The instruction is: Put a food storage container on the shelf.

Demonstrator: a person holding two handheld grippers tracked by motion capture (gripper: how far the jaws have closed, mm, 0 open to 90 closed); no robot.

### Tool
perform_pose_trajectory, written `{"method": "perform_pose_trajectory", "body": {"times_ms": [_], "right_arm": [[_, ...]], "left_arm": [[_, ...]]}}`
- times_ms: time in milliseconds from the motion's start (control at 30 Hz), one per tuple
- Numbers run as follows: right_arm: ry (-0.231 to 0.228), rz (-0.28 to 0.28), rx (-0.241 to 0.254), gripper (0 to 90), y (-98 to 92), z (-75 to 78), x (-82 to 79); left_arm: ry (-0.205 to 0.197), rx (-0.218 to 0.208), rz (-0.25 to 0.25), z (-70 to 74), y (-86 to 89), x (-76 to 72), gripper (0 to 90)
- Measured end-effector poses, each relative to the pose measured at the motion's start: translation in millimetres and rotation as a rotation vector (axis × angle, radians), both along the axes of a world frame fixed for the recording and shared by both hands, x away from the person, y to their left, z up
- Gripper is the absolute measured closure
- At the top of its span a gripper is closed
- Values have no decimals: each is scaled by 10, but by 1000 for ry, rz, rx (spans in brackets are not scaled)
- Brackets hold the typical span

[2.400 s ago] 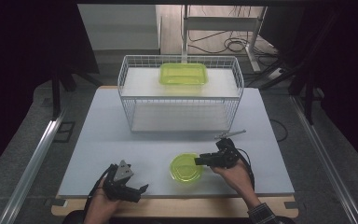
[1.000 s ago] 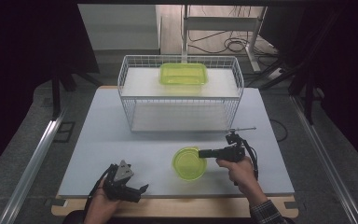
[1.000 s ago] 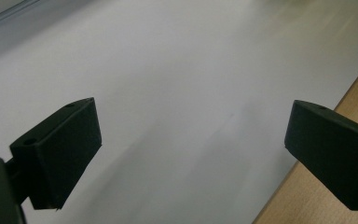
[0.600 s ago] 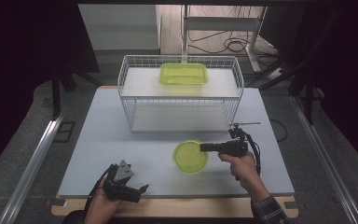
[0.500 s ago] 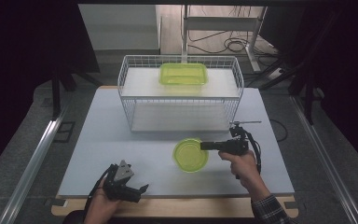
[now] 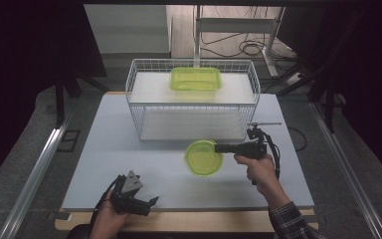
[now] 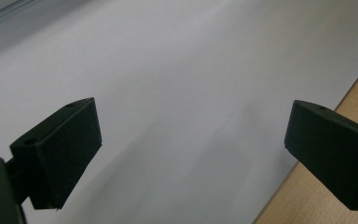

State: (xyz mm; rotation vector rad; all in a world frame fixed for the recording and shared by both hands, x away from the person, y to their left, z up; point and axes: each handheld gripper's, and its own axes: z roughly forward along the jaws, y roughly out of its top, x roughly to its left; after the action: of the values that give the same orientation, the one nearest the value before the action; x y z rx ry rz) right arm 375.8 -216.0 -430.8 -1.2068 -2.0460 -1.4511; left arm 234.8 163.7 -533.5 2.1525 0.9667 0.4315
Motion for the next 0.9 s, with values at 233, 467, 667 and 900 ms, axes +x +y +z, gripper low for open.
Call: {"method": "perform_pose_trajectory", "body": {"times_ms": [233, 467, 667, 900], "right_arm": [[11, -20, 18, 815, -29, 55, 55], [-15, -32, 31, 815, -27, 194, 108], [-19, -41, 39, 815, -23, 299, 152], [-34, -48, 50, 815, -6, 437, 196]], "left_arm": [[2, -3, -2, -1, 2, 1, 35], [2, 2, -2, -1, -1, 1, 35], [3, 2, -2, -1, 3, 2, 35], [3, 4, -1, 0, 6, 4, 35]]}}
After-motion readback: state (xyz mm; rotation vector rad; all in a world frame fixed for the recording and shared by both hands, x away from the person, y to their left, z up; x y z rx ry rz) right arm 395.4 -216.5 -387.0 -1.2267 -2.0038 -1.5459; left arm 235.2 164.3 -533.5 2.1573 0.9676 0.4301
